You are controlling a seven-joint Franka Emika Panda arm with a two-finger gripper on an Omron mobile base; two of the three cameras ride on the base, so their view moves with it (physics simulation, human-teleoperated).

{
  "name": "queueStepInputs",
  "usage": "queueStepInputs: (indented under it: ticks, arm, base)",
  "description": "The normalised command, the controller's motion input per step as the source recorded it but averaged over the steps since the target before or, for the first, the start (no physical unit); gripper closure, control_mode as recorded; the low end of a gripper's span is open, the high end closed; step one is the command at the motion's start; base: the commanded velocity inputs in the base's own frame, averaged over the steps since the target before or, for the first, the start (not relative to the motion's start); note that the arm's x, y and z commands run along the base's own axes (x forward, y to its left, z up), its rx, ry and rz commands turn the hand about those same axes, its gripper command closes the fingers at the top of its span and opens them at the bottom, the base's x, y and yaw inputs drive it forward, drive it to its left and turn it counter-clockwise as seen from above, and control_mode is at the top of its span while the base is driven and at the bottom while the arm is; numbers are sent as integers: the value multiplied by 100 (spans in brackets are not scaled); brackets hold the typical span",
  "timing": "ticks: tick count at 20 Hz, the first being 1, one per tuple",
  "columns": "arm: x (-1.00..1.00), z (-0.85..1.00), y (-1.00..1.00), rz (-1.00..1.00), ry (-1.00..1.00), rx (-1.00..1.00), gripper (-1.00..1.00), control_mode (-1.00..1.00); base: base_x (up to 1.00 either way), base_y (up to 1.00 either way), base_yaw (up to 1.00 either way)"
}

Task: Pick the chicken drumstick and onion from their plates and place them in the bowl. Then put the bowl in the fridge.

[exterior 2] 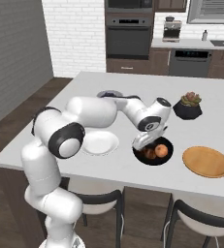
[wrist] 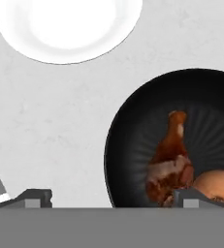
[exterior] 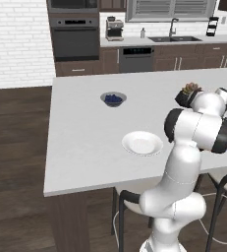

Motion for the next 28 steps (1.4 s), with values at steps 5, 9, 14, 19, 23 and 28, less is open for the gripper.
queueStepInputs:
  ticks: [5,9,14,19,23,28]
  arm:
    - [-20,29,3,-62,0,0,-100,-100]
    - [-6,21,5,-74,2,0,-100,-100]
    - [0,15,0,-80,11,2,-100,-100]
    - [-16,6,-13,-75,11,25,-100,-100]
    - [-26,0,-13,-67,2,39,-100,-100]
    - [-19,0,-21,-65,1,33,-100,-100]
  base:
    - [0,0,0]
    - [0,0,0]
    - [0,0,0]
    - [0,0,0]
    - [0,0,0]
    - [0,0,0]
